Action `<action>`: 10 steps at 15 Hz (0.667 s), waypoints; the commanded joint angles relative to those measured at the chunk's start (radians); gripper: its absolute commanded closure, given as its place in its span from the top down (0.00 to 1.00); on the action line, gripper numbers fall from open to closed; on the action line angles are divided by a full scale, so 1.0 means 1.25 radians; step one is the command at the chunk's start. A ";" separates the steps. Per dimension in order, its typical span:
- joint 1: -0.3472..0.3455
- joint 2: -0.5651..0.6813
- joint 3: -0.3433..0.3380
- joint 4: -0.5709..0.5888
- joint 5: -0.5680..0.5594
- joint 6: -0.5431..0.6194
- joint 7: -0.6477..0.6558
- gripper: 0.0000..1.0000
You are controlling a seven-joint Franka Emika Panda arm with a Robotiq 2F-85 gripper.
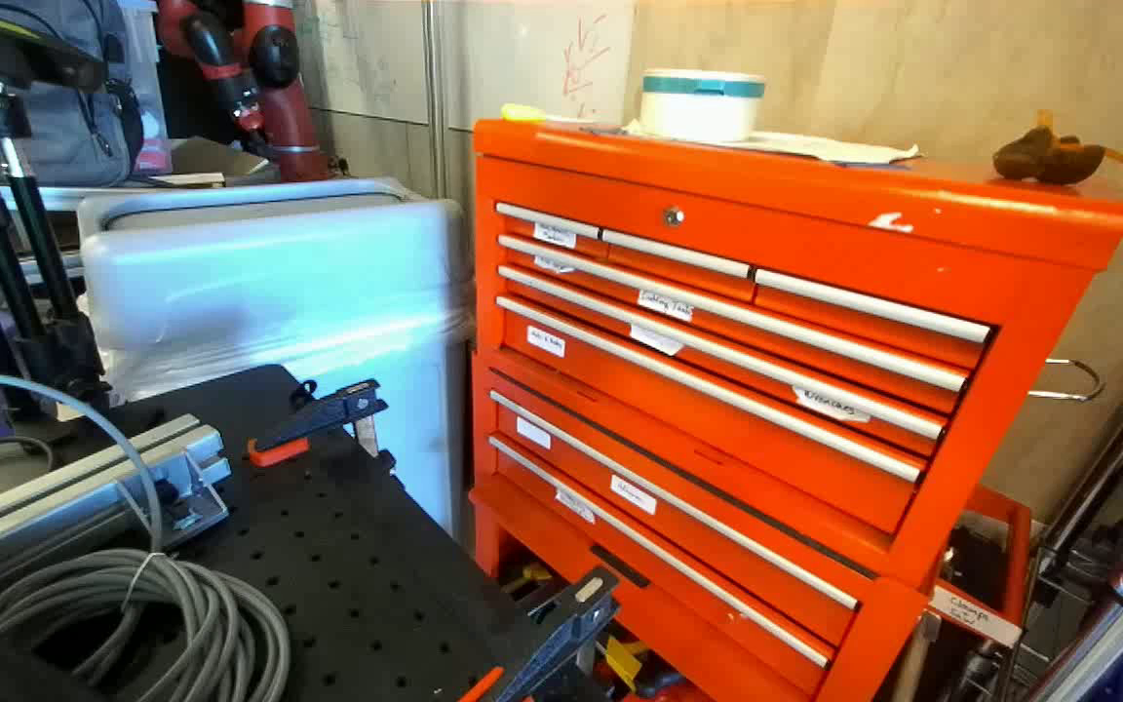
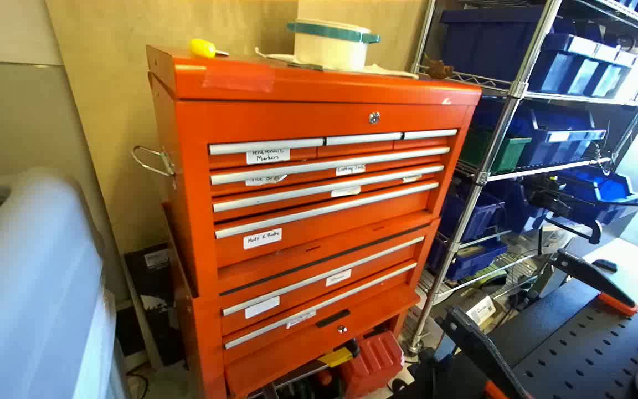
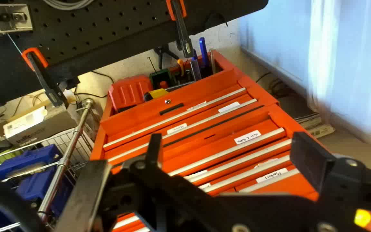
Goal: Put the brown object in the white bowl
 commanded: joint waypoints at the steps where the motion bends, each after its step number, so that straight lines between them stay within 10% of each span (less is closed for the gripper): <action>1: -0.002 0.000 0.001 0.002 0.001 -0.003 -0.001 1.00; 10: -0.018 0.026 0.010 0.015 -0.007 0.015 0.013 1.00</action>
